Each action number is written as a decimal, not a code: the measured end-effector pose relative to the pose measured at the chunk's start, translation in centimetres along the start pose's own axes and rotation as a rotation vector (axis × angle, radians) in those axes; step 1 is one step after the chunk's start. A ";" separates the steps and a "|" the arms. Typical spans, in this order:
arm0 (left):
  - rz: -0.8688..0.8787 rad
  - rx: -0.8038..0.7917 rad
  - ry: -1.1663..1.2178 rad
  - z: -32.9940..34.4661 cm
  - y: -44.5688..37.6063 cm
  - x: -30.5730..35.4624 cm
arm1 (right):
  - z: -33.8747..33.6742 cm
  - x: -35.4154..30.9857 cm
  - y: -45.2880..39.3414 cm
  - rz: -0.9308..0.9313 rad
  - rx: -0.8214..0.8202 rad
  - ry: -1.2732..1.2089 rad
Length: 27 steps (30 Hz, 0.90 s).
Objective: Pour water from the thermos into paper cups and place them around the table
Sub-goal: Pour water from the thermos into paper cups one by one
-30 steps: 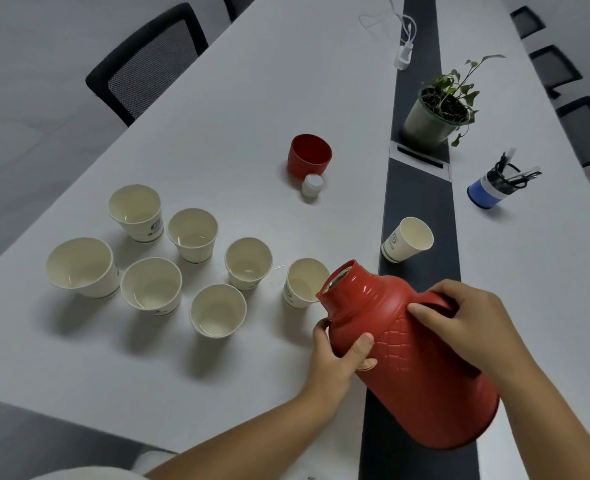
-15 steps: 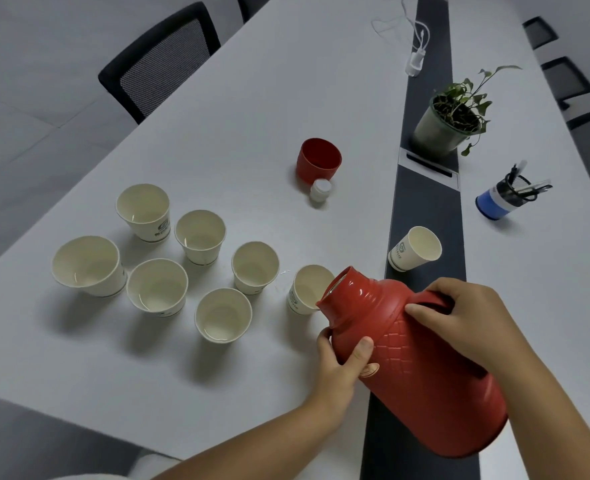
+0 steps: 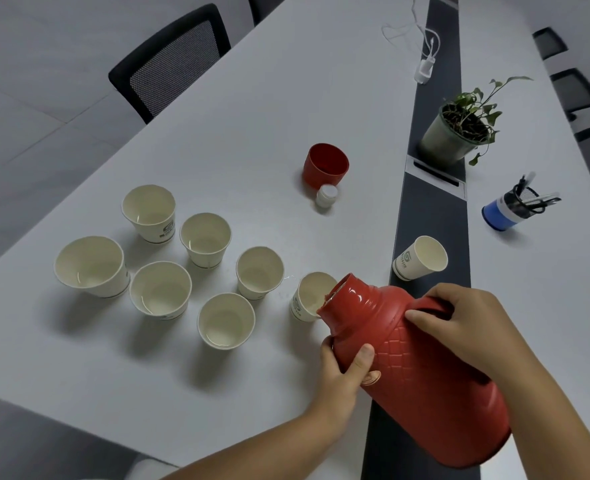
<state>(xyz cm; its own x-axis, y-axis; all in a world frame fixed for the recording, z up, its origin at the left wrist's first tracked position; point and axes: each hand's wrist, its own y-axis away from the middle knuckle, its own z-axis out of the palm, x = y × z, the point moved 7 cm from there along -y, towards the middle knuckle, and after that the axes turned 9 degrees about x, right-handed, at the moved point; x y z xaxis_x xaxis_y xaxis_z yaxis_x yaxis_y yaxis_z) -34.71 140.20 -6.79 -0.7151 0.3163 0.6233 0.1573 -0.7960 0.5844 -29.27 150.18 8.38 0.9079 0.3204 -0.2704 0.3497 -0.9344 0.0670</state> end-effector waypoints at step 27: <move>-0.013 -0.029 -0.013 0.3 0.3 0.0 | 0.0 -0.5 -0.2 -0.030 -0.026 0.028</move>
<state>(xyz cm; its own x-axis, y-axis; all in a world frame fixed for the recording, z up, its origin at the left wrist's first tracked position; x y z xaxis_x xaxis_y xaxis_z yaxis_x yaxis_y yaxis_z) -34.44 140.16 -6.44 -0.7084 0.3333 0.6221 0.1278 -0.8062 0.5776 -29.79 150.24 8.54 0.9026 0.3531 -0.2461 0.3828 -0.9200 0.0843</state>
